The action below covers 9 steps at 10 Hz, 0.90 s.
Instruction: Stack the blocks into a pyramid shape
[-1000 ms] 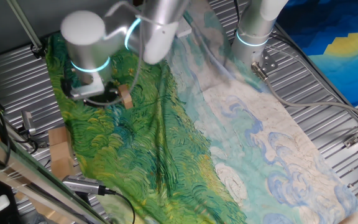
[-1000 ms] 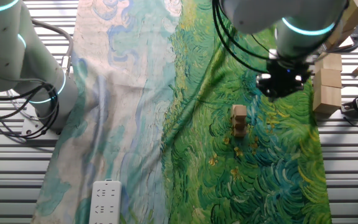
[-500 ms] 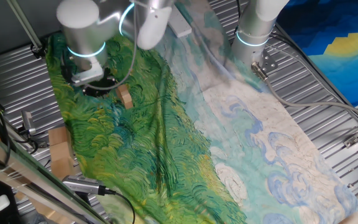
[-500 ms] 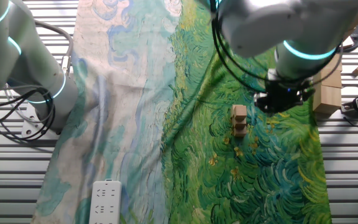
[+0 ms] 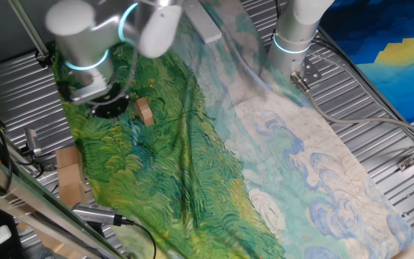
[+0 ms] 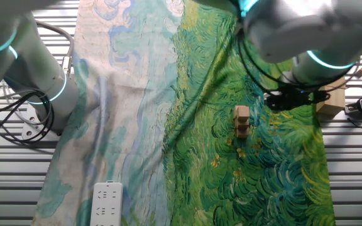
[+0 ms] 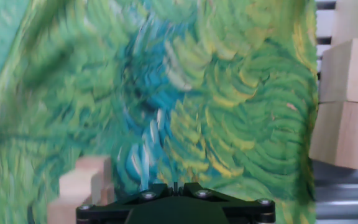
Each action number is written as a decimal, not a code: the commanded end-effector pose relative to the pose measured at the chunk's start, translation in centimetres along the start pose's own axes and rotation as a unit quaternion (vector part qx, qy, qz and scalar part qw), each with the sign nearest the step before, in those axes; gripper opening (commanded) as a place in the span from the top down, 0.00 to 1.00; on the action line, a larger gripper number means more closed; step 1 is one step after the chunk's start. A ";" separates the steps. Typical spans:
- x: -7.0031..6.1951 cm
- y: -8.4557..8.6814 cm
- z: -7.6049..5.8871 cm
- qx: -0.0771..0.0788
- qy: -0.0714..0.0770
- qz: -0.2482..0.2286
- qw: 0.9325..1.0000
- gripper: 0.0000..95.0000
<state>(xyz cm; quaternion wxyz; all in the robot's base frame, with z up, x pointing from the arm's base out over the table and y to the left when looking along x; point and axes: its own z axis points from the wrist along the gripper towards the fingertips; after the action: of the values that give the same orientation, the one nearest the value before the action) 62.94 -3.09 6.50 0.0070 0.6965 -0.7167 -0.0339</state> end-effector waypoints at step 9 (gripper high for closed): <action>-0.6 0.2 -1.4 0.105 0.169 0.032 0.980 1.00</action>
<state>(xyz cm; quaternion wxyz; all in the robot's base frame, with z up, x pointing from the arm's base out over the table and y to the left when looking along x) 62.98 -2.12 7.70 0.1001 0.5951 -0.7968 -0.0306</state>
